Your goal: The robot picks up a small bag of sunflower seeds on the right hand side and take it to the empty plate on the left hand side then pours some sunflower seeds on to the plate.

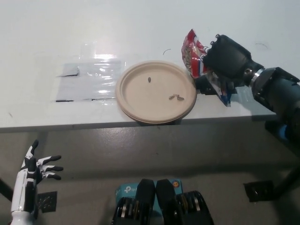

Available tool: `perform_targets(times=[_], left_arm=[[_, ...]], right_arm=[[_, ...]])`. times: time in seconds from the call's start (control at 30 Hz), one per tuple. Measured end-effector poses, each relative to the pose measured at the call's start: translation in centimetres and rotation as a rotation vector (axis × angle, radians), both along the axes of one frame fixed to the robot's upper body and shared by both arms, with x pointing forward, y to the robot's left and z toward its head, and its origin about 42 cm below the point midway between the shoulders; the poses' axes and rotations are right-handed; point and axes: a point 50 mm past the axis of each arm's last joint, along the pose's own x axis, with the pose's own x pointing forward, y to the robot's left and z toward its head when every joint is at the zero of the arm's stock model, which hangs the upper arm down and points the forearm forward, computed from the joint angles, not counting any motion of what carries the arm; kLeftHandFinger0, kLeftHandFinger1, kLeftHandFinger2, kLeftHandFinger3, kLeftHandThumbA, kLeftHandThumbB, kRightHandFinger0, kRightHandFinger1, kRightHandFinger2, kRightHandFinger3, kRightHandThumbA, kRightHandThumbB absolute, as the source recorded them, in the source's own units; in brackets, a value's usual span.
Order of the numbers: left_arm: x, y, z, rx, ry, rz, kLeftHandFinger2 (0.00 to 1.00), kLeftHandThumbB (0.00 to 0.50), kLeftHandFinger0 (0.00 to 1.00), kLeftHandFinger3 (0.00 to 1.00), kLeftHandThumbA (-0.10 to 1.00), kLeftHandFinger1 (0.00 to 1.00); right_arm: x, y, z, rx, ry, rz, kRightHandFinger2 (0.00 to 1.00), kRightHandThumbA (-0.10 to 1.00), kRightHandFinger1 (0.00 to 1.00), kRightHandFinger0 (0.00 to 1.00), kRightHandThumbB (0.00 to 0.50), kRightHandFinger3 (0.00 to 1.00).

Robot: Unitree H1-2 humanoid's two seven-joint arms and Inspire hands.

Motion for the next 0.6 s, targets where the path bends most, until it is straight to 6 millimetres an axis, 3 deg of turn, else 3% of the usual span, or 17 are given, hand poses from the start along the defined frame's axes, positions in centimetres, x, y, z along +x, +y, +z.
perform_targets(times=[0.13, 0.23, 0.33, 0.37, 0.43, 0.47, 0.5, 0.53, 0.57, 0.6], left_arm=[[-0.1, 0.0, -0.1, 0.0, 0.003, 0.001, 0.64, 0.0, 0.45, 1.0, 1.0, 0.52], [-0.1, 0.0, -0.1, 0.0, 0.003, 0.001, 0.64, 0.0, 0.43, 1.0, 1.0, 0.51], [-0.1, 0.0, -0.1, 0.001, 0.003, 0.001, 0.64, 0.0, 0.43, 1.0, 1.0, 0.5], [-0.1, 0.0, -0.1, 0.001, 0.003, 0.001, 0.64, 0.0, 0.43, 1.0, 1.0, 0.51], [-0.1, 0.0, -0.1, 0.003, 0.003, 0.001, 0.64, 0.0, 0.43, 1.0, 1.0, 0.5], [-0.1, 0.0, -0.1, 0.003, 0.002, 0.001, 0.64, 0.0, 0.43, 1.0, 1.0, 0.5], [-0.1, 0.0, -0.1, 0.003, 0.002, 0.001, 0.64, 0.0, 0.43, 1.0, 1.0, 0.5], [-0.1, 0.0, -0.1, 0.004, 0.002, 0.001, 0.64, 0.0, 0.43, 1.0, 1.0, 0.5], [-0.1, 0.0, -0.1, 0.004, 0.002, 0.001, 0.64, 0.0, 0.43, 1.0, 1.0, 0.51], [-0.1, 0.0, -0.1, 0.003, 0.002, 0.002, 0.63, 0.0, 0.43, 1.0, 1.0, 0.51]], right_arm=[[0.2, -0.9, 0.5, -0.027, -0.013, -0.013, 0.42, -0.07, 0.02, 0.0, 0.303, 0.07], [0.2, -1.3, 0.8, -0.037, -0.02, -0.021, 0.45, -0.06, 0.06, 0.0, 0.301, 0.12], [0.3, -1.7, 0.9, -0.042, -0.019, -0.033, 0.36, -0.05, 0.0, 0.0, 0.321, 0.19], [0.3, -1.8, 0.9, -0.043, -0.019, -0.035, 0.34, -0.08, 0.0, 0.0, 0.301, 0.17], [0.3, -1.8, 0.9, -0.04, -0.017, -0.039, 0.37, -0.1, 0.0, 0.0, 0.265, 0.26], [0.3, -1.8, 0.9, -0.03, -0.012, -0.05, 0.44, -0.1, 0.05, 0.0, 0.278, 0.31], [0.4, -1.8, 0.9, -0.022, -0.008, -0.059, 0.72, -0.02, 0.33, 0.16, 0.315, 0.56], [0.4, -1.8, 0.9, -0.015, -0.002, -0.071, 0.69, 0.01, 0.36, 0.15, 0.309, 0.67], [0.4, -1.8, 0.9, -0.013, 0.001, -0.075, 0.79, 0.09, 0.55, 0.29, 0.336, 0.83], [0.5, -1.8, 0.9, -0.01, 0.008, -0.085, 1.0, 0.33, 0.98, 0.74, 0.438, 1.0]])
